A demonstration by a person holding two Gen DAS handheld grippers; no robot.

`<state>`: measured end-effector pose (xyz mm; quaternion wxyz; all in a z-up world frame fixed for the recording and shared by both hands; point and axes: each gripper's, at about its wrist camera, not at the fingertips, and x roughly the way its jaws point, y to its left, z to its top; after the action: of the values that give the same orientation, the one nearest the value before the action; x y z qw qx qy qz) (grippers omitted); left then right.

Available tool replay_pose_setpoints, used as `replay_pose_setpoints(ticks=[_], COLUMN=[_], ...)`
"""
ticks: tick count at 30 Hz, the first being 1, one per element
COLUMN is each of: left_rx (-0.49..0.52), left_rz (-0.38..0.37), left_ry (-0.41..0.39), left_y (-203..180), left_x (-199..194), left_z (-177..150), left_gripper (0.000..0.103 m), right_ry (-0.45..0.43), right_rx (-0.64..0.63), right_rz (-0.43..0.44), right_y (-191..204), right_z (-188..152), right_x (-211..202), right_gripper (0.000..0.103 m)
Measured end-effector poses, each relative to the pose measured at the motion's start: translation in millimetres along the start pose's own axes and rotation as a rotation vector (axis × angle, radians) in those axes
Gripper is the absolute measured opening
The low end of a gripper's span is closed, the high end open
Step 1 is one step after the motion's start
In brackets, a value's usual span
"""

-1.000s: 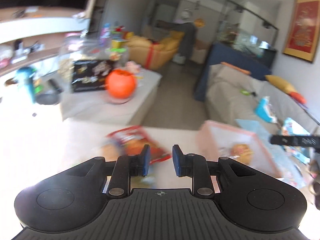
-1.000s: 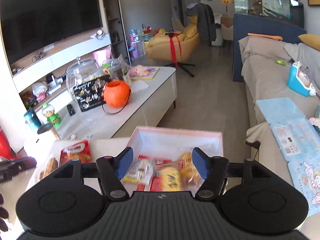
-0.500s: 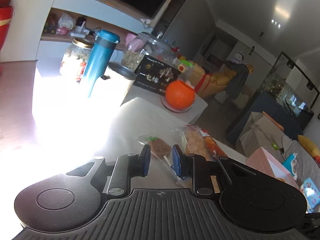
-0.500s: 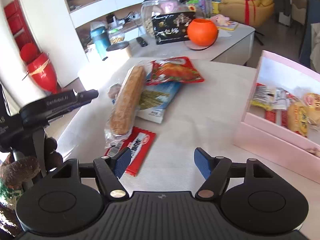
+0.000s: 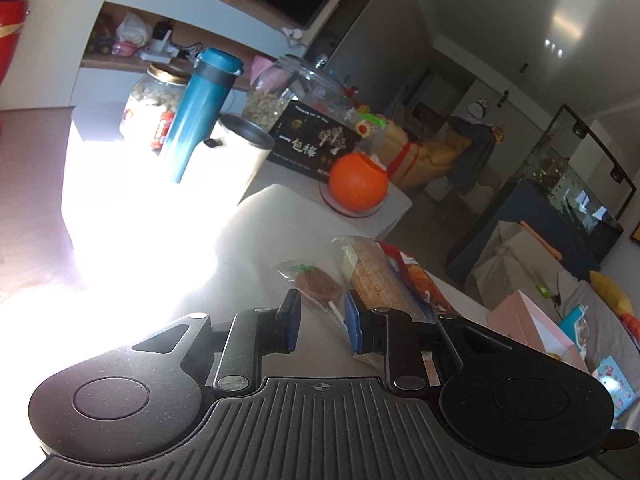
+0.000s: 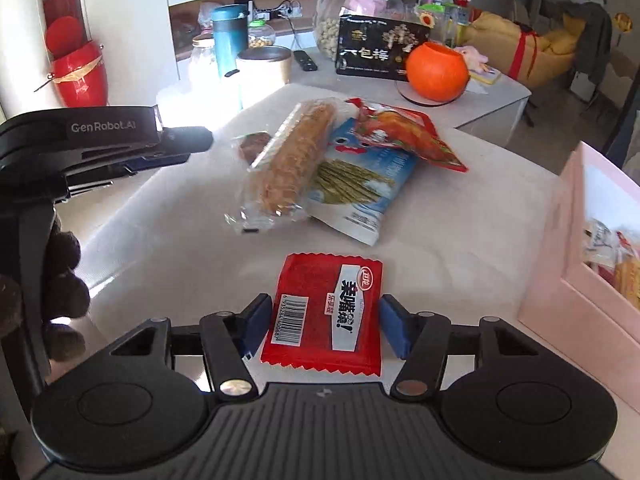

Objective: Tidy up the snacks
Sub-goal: 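Grasp the bagged blueberry lollipop with the left tool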

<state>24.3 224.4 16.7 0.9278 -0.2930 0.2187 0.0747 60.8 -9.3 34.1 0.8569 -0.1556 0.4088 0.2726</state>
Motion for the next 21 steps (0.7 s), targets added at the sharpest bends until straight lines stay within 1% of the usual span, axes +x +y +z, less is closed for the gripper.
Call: replay_pose_setpoints(ticks=[4, 6, 8, 10, 11, 12, 13, 14, 16, 18, 20, 21], left_rx=[-0.03, -0.044, -0.019, 0.017, 0.032, 0.046, 0.078, 0.116, 0.221, 0.308, 0.364, 0.387], left_rz=[0.018, 0.018, 0.038, 0.088, 0.111, 0.121, 0.142, 0.159, 0.169, 0.14, 0.095, 0.068], left_ry=[-0.001, 0.048, 0.084, 0.123, 0.158, 0.184, 0.205, 0.208, 0.215, 0.228, 0.241, 0.25], left_y=[3, 4, -2, -10, -14, -18, -24, -29, -44, -57, -65, -68], left_x=[5, 18, 33, 50, 62, 71, 80, 85, 89, 86, 79, 75], left_z=[5, 15, 27, 37, 41, 42, 42, 41, 36, 28, 20, 16], left_gripper=[0.027, 0.027, 0.027, 0.027, 0.027, 0.027, 0.028, 0.028, 0.03, 0.031, 0.031, 0.033], right_ry=[-0.003, -0.015, -0.03, -0.049, -0.069, -0.085, -0.096, -0.104, -0.135, -0.16, -0.178, -0.185], right_rx=[0.073, 0.108, 0.165, 0.227, 0.255, 0.27, 0.279, 0.283, 0.298, 0.324, 0.36, 0.377], right_rz=[-0.09, -0.133, -0.105, -0.071, -0.078, -0.099, -0.131, -0.161, -0.183, -0.174, -0.162, -0.158], right_y=[-44, -61, -80, -95, -100, -104, -106, -107, -109, -113, -118, -121], right_z=[-32, -49, -65, -77, -84, -89, -94, -98, -105, -112, -119, -119], right_x=[-23, -36, -49, -58, -62, -64, -64, -63, -64, -65, -65, -66], right_gripper=[0.059, 0.061, 0.063, 0.071, 0.076, 0.076, 0.076, 0.078, 0.081, 0.082, 0.083, 0.083])
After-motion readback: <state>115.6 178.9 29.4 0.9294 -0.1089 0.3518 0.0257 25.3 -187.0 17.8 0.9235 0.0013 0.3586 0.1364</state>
